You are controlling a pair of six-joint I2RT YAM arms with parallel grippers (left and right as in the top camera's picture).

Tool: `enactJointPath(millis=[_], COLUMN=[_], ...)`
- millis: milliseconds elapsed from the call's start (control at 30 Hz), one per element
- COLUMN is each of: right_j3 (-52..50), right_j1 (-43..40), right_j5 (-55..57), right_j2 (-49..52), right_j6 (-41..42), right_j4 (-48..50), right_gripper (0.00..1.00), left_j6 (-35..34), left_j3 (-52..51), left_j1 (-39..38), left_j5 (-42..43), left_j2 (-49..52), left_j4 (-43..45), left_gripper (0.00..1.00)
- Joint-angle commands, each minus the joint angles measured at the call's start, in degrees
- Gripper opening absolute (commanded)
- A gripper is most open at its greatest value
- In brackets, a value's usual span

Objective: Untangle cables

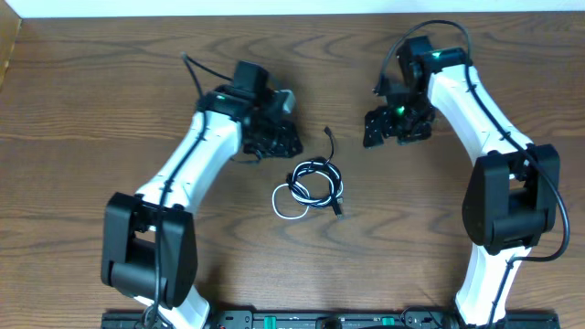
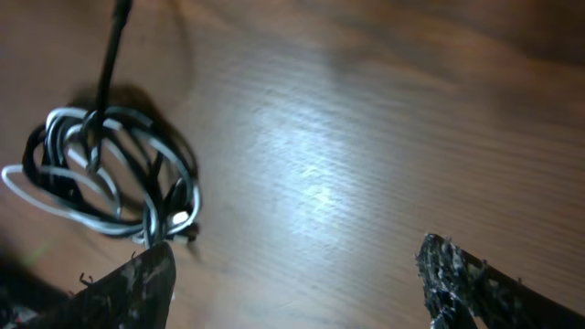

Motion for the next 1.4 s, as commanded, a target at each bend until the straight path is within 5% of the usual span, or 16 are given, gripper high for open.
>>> enactJointPath(millis=[0,100,267,700,1100,1167,1200,1367], right_j3=[0.96,0.94,0.92,0.9,0.9,0.9,0.9,0.92], right_j1=[-1.7,-2.69,-2.99,-2.82,-2.84,-2.84,-2.84,-2.84], right_j5=[1.33,1.31,1.29,0.63,-0.87,-0.85,-0.87,-3.37], right_j2=[-0.7,-0.7,-0.7,-0.7,-0.7,-0.7,-0.7,-0.7], right_j6=[2.51,2.69,2.69,2.69,2.69,2.67,2.67,2.62], right_j4=[0.72,1.53,2.4,2.34,1.27,1.05,0.96,1.11], right_gripper=[0.82,0.83,0.84,0.91,0.93,0.93,0.92,0.9], left_j6=[0.7,10.21,16.79,25.27,29.35,29.33,29.31,24.06], left_j3=[-0.66,-0.68,-0.7,-0.72,-2.25,-2.25,-2.25,-1.25], left_j1=[-2.27,-2.89,-2.89,-5.86,-12.68,-13.18,-13.27,-12.57], left_j5=[-11.17,-14.03,-8.0,-3.89,-15.43,-17.42,-17.68,-17.7], left_j2=[0.48,1.88,5.7,13.03,17.62,18.38,18.38,17.53], left_j4=[2.36,5.57,6.93,8.55,7.74,7.76,7.76,7.67], left_gripper=[0.46,0.5,0.51,0.45,0.42,0.27,0.12,0.07])
